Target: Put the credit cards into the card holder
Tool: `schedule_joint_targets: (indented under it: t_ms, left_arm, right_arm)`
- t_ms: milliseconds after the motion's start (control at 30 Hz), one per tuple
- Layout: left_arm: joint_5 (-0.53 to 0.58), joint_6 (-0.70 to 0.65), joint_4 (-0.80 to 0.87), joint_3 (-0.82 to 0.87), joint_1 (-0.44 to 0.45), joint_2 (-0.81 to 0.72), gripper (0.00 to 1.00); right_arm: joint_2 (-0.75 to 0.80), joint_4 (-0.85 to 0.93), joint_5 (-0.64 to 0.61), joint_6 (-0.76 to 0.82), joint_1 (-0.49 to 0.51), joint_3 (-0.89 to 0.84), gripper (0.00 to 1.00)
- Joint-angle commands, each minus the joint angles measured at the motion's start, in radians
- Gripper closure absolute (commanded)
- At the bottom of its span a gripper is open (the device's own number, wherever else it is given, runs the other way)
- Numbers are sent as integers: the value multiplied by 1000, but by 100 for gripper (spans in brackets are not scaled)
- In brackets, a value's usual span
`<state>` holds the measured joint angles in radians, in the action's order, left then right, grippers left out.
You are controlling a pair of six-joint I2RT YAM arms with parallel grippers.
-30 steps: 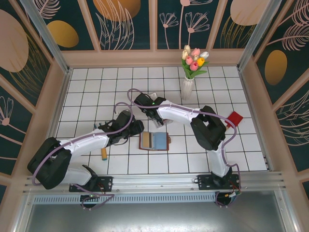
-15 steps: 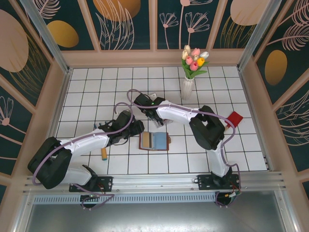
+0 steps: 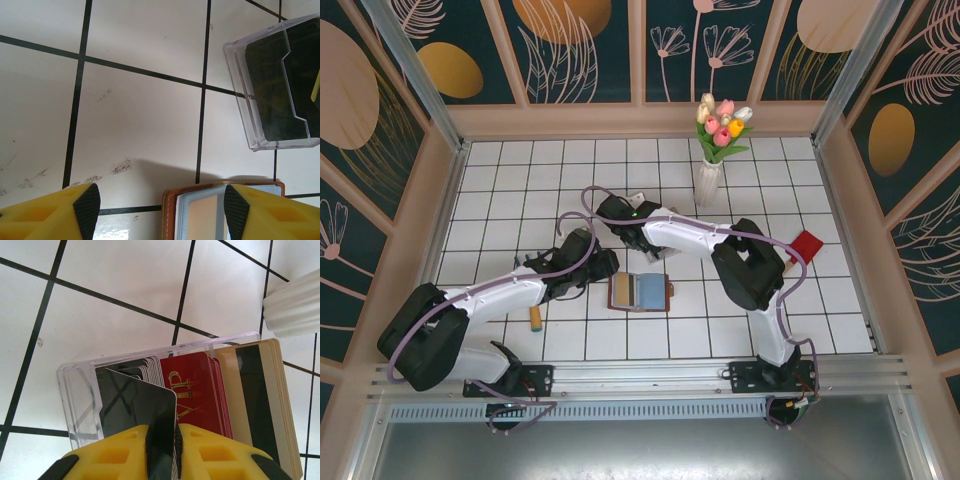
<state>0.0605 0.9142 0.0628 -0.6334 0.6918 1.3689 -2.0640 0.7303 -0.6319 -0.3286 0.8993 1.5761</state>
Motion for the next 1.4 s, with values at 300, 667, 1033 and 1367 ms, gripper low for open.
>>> schedule_joint_targets:
  t_ms: [300, 667, 1033, 1367]
  left_arm:
    - [5, -5, -3, 6, -7, 6, 31]
    - [-1, -9, -5, 5, -6, 10, 30]
    - [1, -8, -3, 4, -7, 2, 30]
    - [-3, 0, 3, -15, -7, -12, 29]
  right_arm:
    - [60, 60, -39, 6, 9, 55, 87]
    - [92, 70, 37, -13, 9, 65, 88]
    - [57, 96, 126, -99, 5, 92, 100]
    - [36, 249, 100, -373, 14, 195, 100]
